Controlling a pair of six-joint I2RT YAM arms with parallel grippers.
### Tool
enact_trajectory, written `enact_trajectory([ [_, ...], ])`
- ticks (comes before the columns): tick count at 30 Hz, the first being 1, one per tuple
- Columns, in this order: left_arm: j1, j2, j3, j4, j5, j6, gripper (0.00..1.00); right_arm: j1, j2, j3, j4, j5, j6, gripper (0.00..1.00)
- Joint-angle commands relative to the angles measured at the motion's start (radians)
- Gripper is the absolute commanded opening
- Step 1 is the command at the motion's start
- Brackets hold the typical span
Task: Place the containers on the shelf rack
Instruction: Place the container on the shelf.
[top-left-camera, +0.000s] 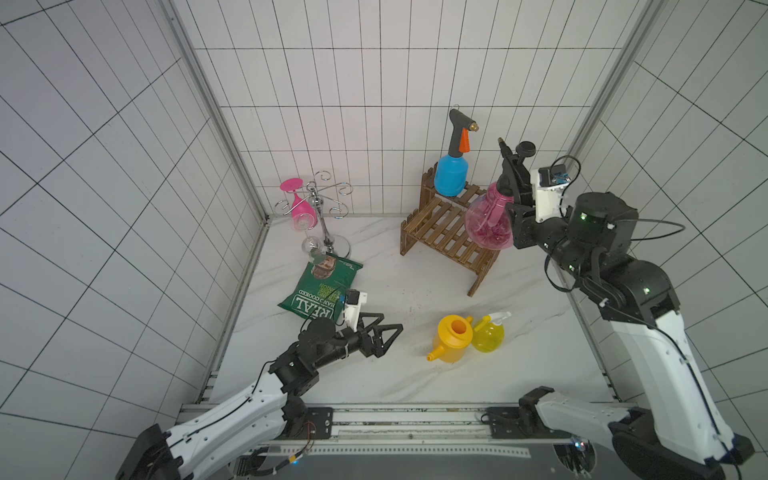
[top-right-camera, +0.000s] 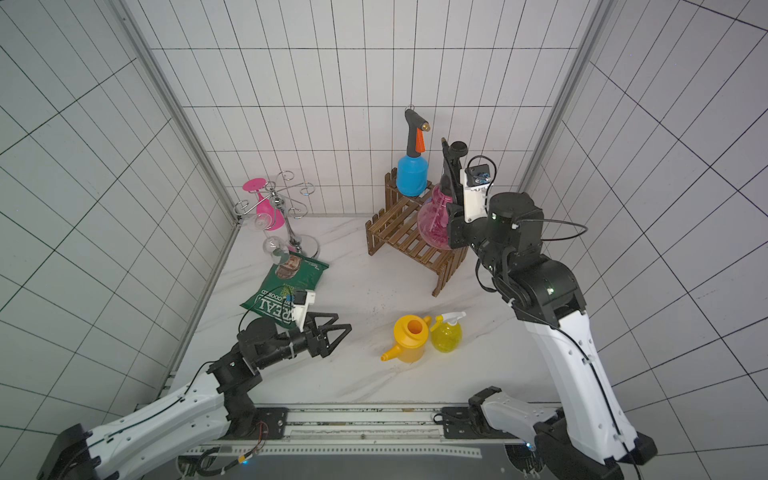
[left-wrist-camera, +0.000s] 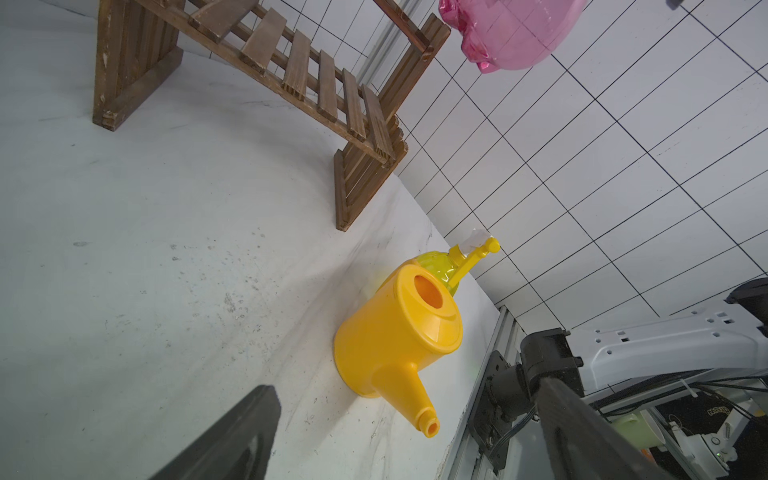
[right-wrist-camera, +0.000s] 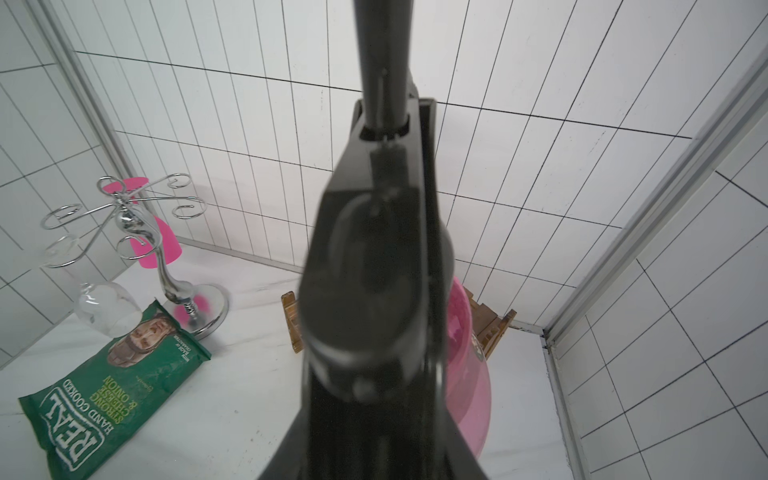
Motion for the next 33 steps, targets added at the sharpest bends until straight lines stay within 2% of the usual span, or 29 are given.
enact_trajectory([
  [1, -0.002, -0.016, -0.016, -0.023, -0.022, 0.018, 0.98, -0.057, 0.05, 0.108, 0.027, -0.049, 0.0, 0.0],
  [9, -0.002, -0.031, -0.018, -0.033, -0.032, 0.021, 0.98, -0.174, 0.229, 0.342, -0.017, -0.178, 0.032, 0.0],
  [20, -0.002, -0.042, -0.02, -0.047, -0.048, 0.029, 0.98, -0.25, 0.461, 0.624, -0.1, -0.215, 0.045, 0.0],
  [33, -0.002, -0.037, -0.02, -0.045, -0.054, 0.032, 0.98, -0.301, 0.585, 0.745, -0.126, -0.227, 0.034, 0.01],
])
